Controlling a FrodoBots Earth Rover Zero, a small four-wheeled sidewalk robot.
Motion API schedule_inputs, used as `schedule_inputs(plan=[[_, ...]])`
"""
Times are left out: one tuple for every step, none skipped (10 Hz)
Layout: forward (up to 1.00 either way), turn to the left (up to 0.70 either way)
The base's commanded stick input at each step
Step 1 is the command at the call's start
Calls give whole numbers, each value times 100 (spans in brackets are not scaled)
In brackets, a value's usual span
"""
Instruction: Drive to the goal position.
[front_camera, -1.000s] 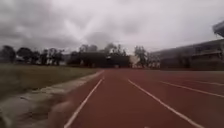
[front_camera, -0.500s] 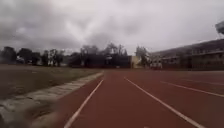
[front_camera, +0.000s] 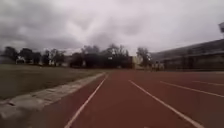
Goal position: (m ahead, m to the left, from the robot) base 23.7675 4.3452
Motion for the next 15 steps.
schedule_inputs(plan=[[100, 0], [100, 0], [100, 0], [100, 0], [100, 0], [100, 0], [100, 0], [100, 0], [100, 0], [100, 0], [100, 0], [100, 0], [100, -5], [100, -14], [100, -26]])
